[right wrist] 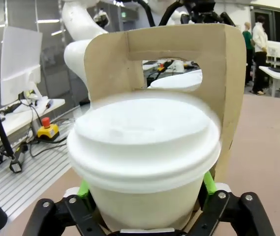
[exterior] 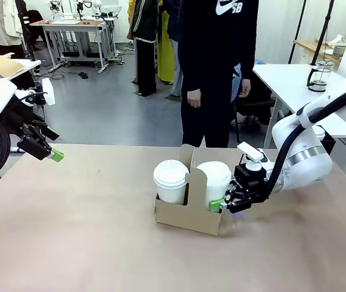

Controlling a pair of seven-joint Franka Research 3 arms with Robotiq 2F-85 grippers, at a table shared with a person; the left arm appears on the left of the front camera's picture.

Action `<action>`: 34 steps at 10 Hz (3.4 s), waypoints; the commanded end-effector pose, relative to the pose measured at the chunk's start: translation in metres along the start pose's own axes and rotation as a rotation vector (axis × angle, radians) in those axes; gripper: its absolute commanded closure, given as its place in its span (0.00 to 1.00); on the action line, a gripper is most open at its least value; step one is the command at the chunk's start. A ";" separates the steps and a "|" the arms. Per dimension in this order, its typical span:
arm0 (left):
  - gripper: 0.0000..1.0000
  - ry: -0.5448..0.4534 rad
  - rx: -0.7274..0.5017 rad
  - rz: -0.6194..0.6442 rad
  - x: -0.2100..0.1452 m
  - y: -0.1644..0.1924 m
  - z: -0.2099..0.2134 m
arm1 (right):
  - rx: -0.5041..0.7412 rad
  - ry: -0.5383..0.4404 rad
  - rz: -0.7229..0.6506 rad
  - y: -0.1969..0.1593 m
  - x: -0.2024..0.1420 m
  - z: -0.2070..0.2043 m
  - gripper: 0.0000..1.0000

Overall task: Pour a drink into a cup and package it in a carrier.
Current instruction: Insert the held 600 ml Paper Cup into the Cup Carrier.

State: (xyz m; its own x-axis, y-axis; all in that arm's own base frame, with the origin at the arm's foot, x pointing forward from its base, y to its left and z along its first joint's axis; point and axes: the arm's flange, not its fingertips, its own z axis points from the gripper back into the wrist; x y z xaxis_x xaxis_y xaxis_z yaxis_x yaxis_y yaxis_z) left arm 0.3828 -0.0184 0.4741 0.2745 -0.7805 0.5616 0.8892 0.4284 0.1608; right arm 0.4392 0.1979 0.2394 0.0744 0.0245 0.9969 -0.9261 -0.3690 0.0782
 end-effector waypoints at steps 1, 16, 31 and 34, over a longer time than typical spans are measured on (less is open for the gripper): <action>0.00 -0.017 -0.009 0.012 0.000 0.001 0.001 | 0.018 0.069 0.064 -0.001 0.010 0.002 0.00; 0.00 -0.017 -0.009 0.012 0.000 0.001 0.001 | -0.972 0.571 -0.563 0.127 0.203 0.211 0.00; 0.00 -0.017 -0.009 0.012 0.000 0.001 0.001 | -1.086 0.643 -0.572 0.145 0.181 0.242 0.00; 0.00 -0.017 -0.009 0.012 0.000 0.001 0.001 | -1.086 0.643 -0.572 0.145 0.181 0.242 0.00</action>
State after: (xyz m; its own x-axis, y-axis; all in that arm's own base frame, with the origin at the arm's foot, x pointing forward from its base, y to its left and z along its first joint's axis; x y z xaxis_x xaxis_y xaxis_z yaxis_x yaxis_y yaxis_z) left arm 0.3826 -0.0180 0.4746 0.2760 -0.7803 0.5612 0.8886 0.4297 0.1604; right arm 0.4104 -0.0748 0.4291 0.6295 0.4426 0.6386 -0.6642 0.7330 0.1467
